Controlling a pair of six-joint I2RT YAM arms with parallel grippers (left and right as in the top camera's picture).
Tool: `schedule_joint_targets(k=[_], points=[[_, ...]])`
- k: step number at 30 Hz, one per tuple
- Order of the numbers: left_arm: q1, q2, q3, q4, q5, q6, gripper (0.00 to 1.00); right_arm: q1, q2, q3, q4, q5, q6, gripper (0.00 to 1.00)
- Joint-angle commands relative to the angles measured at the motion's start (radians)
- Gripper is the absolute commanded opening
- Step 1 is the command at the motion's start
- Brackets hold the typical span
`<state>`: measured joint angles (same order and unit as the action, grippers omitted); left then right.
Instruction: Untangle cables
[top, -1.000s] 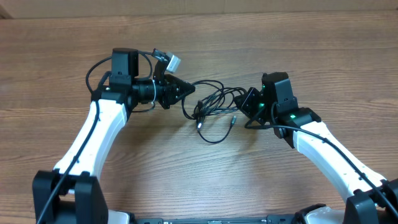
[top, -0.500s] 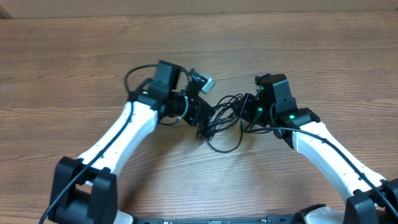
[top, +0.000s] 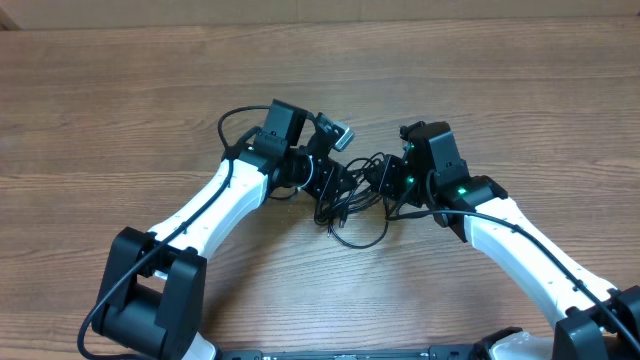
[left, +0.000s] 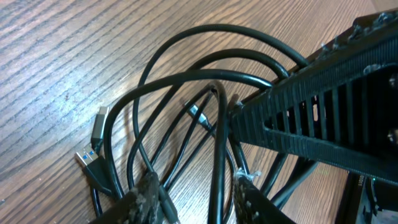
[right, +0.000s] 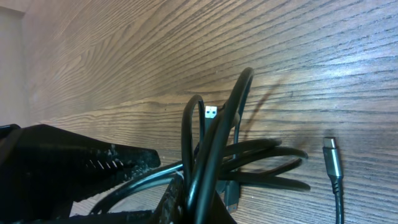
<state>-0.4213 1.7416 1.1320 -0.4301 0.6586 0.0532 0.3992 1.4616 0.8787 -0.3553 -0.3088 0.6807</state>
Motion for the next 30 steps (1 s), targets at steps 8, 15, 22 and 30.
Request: schedule_joint_targets(k=[8,15,22,30], points=[[-0.004,0.008,0.004,0.008,0.101,-0.008,0.43,0.007,0.013,0.009,0.008,0.012,-0.008,0.04],[-0.004,0.008,0.004,0.001,0.113,-0.004,0.47,0.007,0.02,0.009,0.012,0.012,-0.005,0.04],[-0.006,0.008,0.003,-0.009,0.145,0.037,0.52,0.007,0.02,0.009,0.015,0.012,0.003,0.04],[-0.015,0.015,0.002,-0.079,0.025,0.036,0.41,0.007,0.02,0.009,0.032,0.0,0.029,0.04]])
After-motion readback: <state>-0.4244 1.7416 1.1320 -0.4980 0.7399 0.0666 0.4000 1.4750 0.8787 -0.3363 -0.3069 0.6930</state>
